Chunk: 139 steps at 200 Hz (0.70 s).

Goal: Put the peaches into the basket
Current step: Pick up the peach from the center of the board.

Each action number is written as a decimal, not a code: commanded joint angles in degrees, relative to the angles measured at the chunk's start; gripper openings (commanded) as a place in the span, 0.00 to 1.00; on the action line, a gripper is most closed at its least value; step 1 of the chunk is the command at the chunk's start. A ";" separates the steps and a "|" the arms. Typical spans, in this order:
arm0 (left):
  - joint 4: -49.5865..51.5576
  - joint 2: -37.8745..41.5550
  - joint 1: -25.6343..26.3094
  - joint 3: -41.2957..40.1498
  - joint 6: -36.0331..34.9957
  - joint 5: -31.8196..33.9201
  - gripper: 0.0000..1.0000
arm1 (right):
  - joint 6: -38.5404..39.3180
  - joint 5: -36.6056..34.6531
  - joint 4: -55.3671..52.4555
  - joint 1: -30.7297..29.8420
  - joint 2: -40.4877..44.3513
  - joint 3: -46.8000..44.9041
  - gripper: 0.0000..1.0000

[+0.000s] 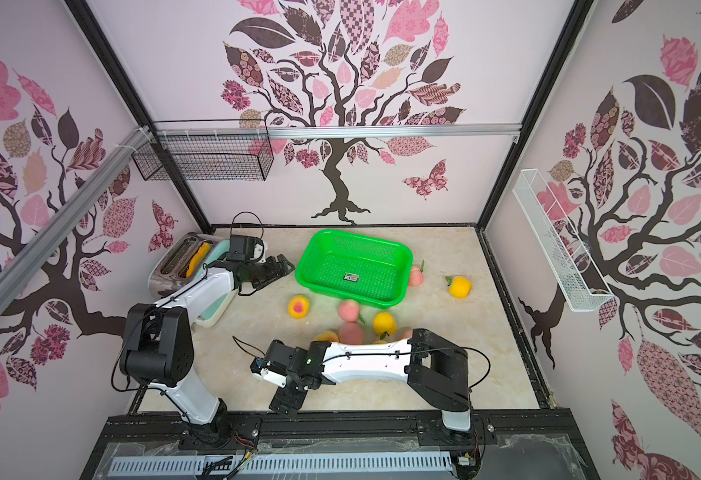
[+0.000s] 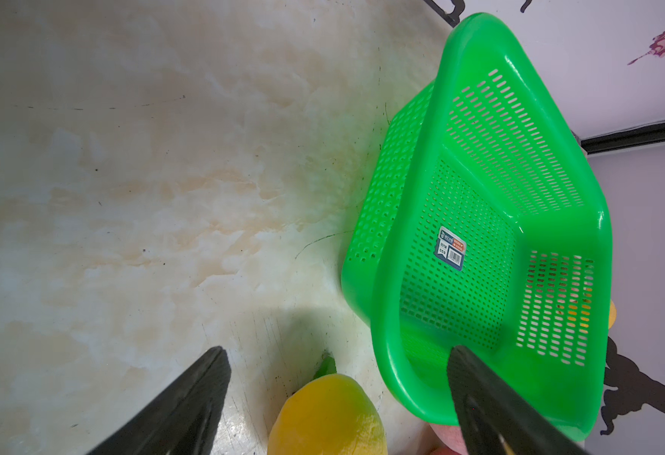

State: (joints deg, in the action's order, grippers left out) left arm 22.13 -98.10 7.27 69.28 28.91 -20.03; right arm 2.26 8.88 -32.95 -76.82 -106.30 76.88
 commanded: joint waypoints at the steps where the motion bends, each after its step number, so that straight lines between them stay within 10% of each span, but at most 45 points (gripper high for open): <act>1: -0.65 1.90 0.11 -0.72 -0.17 -0.36 0.91 | 0.46 -2.20 0.37 -0.19 -0.85 1.14 0.93; 139: -1.83 1.16 0.03 -1.51 0.96 -2.61 0.90 | 1.23 -3.33 1.38 -0.26 -3.44 2.67 0.74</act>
State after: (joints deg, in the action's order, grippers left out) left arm 21.52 -97.54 7.27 68.23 29.34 -21.19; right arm 2.87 4.93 -32.60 -76.90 -109.82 78.70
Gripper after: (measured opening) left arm 0.905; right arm 0.758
